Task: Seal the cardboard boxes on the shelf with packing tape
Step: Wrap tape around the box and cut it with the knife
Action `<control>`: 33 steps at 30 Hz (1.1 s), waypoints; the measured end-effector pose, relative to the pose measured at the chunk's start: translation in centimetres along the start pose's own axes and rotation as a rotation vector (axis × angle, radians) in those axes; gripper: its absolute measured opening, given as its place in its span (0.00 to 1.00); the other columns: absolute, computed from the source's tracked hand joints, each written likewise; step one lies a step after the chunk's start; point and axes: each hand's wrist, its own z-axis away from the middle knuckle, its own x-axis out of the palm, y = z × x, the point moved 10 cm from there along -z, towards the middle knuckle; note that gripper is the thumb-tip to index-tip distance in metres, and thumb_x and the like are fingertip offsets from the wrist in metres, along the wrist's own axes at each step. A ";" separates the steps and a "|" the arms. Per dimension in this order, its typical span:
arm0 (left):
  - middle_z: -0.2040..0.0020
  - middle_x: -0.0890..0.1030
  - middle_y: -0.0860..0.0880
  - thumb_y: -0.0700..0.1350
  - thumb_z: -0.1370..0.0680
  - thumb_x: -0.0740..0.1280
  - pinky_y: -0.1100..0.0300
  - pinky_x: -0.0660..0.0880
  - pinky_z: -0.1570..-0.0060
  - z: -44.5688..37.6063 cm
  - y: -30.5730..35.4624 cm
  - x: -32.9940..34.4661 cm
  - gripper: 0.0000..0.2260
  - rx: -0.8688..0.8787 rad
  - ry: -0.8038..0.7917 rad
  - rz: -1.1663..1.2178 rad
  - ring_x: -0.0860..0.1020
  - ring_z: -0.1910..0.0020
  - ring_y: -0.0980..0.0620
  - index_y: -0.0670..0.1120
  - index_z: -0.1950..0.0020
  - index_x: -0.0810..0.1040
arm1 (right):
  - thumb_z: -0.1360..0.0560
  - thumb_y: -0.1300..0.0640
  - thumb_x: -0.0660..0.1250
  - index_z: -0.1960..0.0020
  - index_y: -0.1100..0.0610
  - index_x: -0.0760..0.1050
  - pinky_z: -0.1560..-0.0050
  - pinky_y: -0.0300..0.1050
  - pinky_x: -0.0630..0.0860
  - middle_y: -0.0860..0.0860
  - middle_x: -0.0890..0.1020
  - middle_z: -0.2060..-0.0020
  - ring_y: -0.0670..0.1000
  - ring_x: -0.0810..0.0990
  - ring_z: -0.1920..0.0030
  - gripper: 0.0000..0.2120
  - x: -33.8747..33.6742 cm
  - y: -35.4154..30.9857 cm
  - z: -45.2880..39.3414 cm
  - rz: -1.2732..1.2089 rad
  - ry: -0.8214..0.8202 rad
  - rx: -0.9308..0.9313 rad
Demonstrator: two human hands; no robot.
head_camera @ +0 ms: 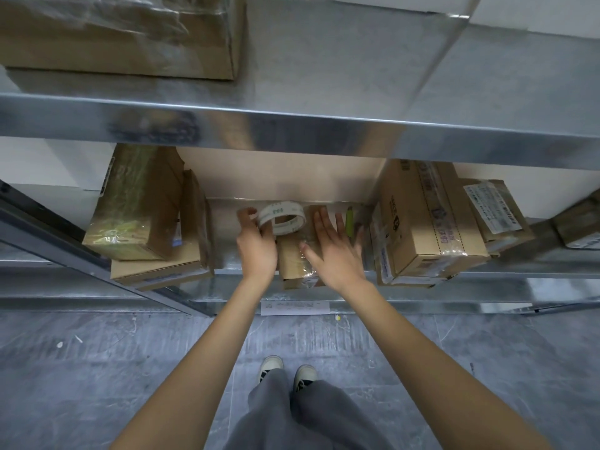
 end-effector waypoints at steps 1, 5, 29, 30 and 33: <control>0.51 0.81 0.44 0.39 0.20 0.63 0.58 0.75 0.54 -0.2 -0.4 0.6 0.09 -0.044 -0.026 -0.017 0.79 0.54 0.47 0.39 0.41 0.73 | 0.20 0.39 0.49 0.20 0.48 0.45 0.28 0.65 0.41 0.43 0.43 0.22 0.47 0.39 0.22 0.32 -0.2 -0.4 -0.1 0.016 -0.005 -0.002; 0.47 0.82 0.38 0.37 0.21 0.59 0.57 0.73 0.54 0.2 -0.6 0.8 0.09 -0.078 0.013 -0.074 0.80 0.48 0.40 0.38 0.45 0.78 | 0.19 0.45 0.52 0.21 0.52 0.50 0.28 0.70 0.44 0.48 0.48 0.21 0.48 0.43 0.22 0.29 -0.3 -3.0 0.0 0.022 0.039 0.051; 0.53 0.79 0.50 0.39 0.24 0.71 0.63 0.72 0.59 4.4 -7.3 -1.5 0.12 -0.071 -0.131 0.007 0.79 0.52 0.50 0.44 0.42 0.76 | 0.24 0.38 0.59 0.23 0.37 0.46 0.32 0.66 0.30 0.49 0.39 0.22 0.52 0.35 0.23 0.34 0.4 -2.8 -1.1 0.149 -0.167 -0.296; 0.50 0.79 0.53 0.41 0.26 0.73 0.66 0.74 0.56 4.8 -6.7 -1.1 0.17 -0.044 -0.199 0.055 0.78 0.50 0.56 0.48 0.39 0.75 | 0.24 0.38 0.59 0.23 0.37 0.46 0.32 0.67 0.31 0.49 0.39 0.22 0.52 0.34 0.23 0.34 0.5 -3.0 -1.1 0.171 -0.189 -0.318; 0.47 0.77 0.59 0.49 0.26 0.74 0.71 0.73 0.50 6.3 -5.0 -0.6 0.25 0.018 -0.327 0.126 0.76 0.47 0.64 0.57 0.32 0.68 | 0.22 0.41 0.60 0.23 0.35 0.46 0.31 0.69 0.34 0.46 0.38 0.22 0.50 0.34 0.23 0.33 0.7 -3.0 -1.4 0.215 -0.296 -0.366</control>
